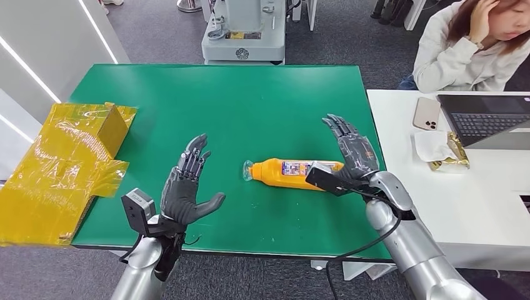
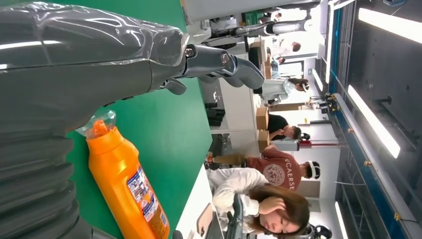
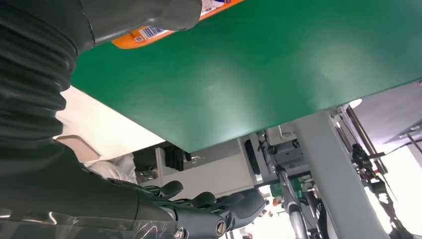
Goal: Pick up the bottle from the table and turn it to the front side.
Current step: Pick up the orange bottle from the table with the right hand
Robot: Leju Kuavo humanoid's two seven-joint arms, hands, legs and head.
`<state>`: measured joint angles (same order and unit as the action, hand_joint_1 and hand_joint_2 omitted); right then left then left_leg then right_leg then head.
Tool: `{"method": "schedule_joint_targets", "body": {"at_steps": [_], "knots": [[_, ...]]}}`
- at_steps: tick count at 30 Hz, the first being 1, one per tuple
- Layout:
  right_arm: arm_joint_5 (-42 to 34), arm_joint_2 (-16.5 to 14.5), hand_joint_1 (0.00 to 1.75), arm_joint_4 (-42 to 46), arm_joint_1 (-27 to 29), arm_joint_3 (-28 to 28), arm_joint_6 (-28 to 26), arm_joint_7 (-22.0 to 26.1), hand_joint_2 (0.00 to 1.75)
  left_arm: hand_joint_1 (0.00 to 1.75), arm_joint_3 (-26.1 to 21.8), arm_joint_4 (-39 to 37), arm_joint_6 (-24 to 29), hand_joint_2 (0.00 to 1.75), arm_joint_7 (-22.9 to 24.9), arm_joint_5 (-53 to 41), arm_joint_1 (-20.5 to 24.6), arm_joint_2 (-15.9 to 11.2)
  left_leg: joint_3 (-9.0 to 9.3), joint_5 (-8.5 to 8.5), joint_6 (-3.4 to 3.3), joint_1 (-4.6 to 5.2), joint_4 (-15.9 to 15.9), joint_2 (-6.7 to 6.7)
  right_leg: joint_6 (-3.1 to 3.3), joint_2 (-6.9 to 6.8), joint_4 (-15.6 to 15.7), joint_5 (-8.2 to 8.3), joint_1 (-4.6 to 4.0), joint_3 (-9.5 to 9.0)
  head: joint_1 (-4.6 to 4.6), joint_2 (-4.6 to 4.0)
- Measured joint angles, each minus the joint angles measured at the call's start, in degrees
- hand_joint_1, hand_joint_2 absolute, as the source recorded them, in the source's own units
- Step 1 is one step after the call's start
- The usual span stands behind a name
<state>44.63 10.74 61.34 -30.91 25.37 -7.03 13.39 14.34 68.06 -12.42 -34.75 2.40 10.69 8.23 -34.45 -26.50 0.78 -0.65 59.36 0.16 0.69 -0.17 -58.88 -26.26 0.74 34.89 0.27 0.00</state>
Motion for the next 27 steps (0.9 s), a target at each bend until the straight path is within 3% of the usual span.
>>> {"method": "schedule_joint_targets", "body": {"at_steps": [4,10,18,27], "knots": [[-1.8,0.6,0.00,-2.5,-2.0,0.8,6.2,-0.5,1.75,0.00,0.6,-0.3,-1.0,1.75,0.0,0.1,0.6,-0.1,0.00,0.00,0.00,0.00,0.0,0.00,0.00,0.00,0.0,0.01,0.00,0.00,-0.01,0.00],[-2.8,1.0,0.00,-11.5,-10.0,4.5,14.2,-0.1,1.75,0.00,2.0,-1.8,-1.7,1.75,0.1,0.2,2.5,-0.2,0.02,0.07,-0.01,-0.01,0.0,0.02,0.02,0.02,0.0,0.09,0.00,-0.01,0.00,0.00],[-4.4,1.7,0.00,-18.3,-22.1,13.3,29.2,-0.1,1.75,0.00,2.9,-3.1,-2.0,1.75,1.1,1.0,3.5,-0.4,0.01,0.09,-0.01,-0.01,0.0,0.03,0.04,0.06,0.0,0.11,0.00,0.03,-0.01,0.00],[-10.1,1.7,0.00,-21.3,-29.9,20.3,31.8,0.1,1.75,0.00,3.2,-4.2,-1.1,1.75,1.2,1.6,3.8,-0.9,0.00,0.10,-0.01,-0.01,0.0,0.03,0.03,0.06,0.0,0.11,0.00,0.02,0.01,0.00]]}}
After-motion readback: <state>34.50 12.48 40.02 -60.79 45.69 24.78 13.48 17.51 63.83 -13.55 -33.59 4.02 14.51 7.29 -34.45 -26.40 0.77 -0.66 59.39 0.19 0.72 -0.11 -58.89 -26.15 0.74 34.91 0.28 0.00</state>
